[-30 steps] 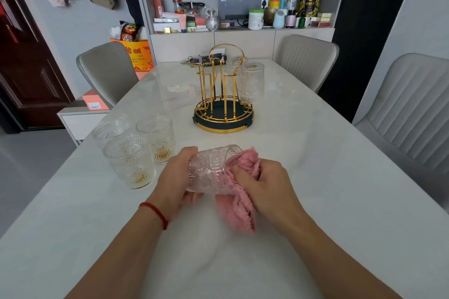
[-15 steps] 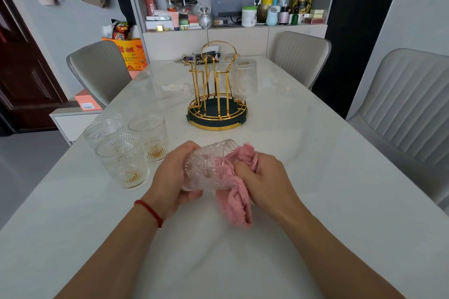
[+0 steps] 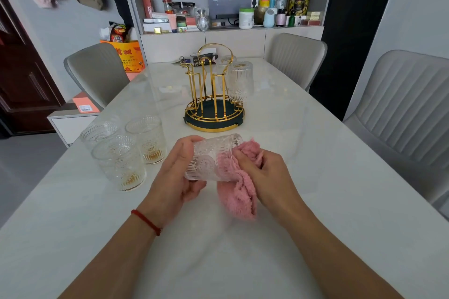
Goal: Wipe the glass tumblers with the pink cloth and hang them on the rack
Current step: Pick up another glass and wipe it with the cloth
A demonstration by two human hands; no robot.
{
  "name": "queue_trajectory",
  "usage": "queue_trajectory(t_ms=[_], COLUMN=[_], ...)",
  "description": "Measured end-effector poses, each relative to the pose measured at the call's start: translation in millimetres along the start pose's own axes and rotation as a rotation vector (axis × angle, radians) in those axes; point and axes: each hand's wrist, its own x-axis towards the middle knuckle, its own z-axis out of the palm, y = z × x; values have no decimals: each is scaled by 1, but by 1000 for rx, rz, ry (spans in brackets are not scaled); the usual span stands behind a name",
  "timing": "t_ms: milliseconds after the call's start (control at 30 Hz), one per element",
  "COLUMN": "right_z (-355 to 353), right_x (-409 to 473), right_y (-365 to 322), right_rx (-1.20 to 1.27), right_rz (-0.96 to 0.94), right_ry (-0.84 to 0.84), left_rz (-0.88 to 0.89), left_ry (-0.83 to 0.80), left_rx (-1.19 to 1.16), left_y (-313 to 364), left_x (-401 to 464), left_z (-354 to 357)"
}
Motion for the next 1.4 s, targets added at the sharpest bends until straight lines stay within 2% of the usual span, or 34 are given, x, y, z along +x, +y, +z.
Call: queue_trajectory(t_ms=[67,133,333,467,500,567,667,833,900,967,1000,1100,1200,1300,1400], right_z=[0,0,4,1,0,0,-1,0,0,-4,-5,-5,-4,-3,-1], right_x=[-2,-3,-3,1,0,0,-1,-2,1,3,4,3,2,1,2], right_y=[-2,-3,0,3,3,1,0,-1,1,3,3,1,-2,-1,0], right_rx=[17,11,-54,-28,-26,-24,-80,-150,-144,-110,-93,-44,-85,-138,-154], right_rz=[-31,-67,-81,-20,-21,-36,-94,-159,-123,-59,-37,-14,-56,-114,-104], right_ry=[-12,-30,9,69,74,68,56,29,55,75,76,72,77,85,75], left_rz=[-30,-114,-400,-218,-155,-89,-180,-406,-447,-345,-256,-103,-206,-396,-468], left_ry=[83,104,-78,-181,-157,-48,78,-113,-187,-203,-185,-17,90,45,-66], left_rx=[98,67,97,-312,-304,-117,83,68,-40,-238,-235,0,60,75,14], left_y=[-1,1,8,3,2,1,5,8,10,10,8,1,-1,1,7], left_x=[6,8,1,-6,-7,-4,2,-1,-5,-8,-7,0,3,1,-4], left_z=[1,-1,-16,-8,-6,1,4,-15,-15,-10,-8,4,7,-3,-6])
